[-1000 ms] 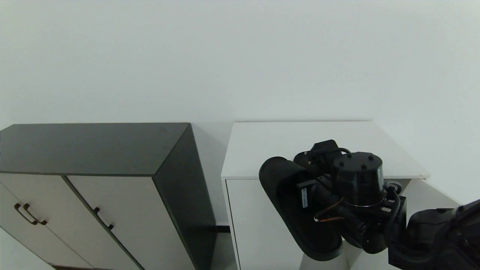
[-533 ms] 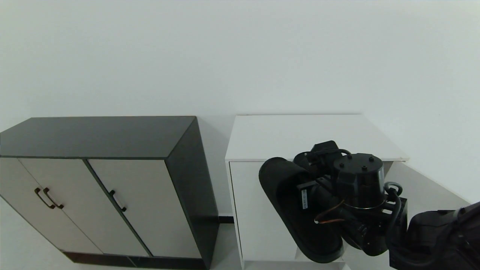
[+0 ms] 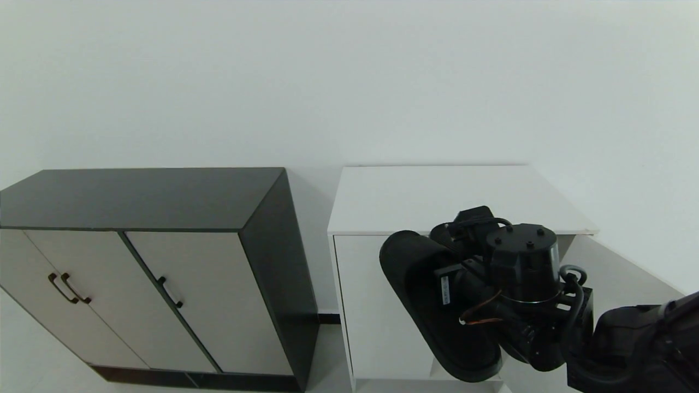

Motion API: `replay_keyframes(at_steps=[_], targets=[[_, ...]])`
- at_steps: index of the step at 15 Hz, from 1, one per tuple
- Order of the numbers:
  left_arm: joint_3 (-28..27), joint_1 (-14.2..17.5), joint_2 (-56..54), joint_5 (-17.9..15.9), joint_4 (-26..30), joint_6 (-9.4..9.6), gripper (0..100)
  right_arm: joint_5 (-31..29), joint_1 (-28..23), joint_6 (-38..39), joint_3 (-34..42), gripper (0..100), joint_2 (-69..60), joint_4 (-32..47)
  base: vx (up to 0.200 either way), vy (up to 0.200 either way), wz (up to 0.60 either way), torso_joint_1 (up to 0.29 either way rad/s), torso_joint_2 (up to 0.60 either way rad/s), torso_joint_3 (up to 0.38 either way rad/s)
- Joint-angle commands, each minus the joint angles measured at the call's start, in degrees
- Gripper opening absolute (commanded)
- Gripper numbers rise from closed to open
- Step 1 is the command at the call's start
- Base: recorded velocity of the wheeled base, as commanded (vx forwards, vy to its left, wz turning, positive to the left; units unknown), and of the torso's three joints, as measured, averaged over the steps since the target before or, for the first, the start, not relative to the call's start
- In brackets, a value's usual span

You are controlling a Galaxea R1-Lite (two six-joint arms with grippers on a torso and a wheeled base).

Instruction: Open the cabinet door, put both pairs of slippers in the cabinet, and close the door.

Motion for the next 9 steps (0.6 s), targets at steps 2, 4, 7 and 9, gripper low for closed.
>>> replay_keyframes(at_steps=[2,4,7,9], targets=[[0.00,0.01,0.08,0.00,-0.01,-0.01,0,0.13,0.08,0.00,0.54,0,-0.27,-0.09,0.000,-0.100,0.00,0.001,0.00,0.001],[0.00,0.01,0.08,0.00,-0.01,-0.01,0,0.13,0.08,-0.09,0.63,0,-0.53,-0.09,0.000,-0.200,0.00,0.000,0.00,0.002],[0.00,0.01,0.08,0.00,-0.01,-0.01,0,0.13,0.08,-0.09,1.07,0,-0.71,-0.09,0.000,-0.200,0.00,0.004,0.00,-0.001],[0.00,0.01,0.08,0.00,-0.01,-0.01,0,0.21,0.08,-0.09,1.42,0,-1.15,-0.09,0.000,-0.200,0.00,0.002,0.00,-0.002]])
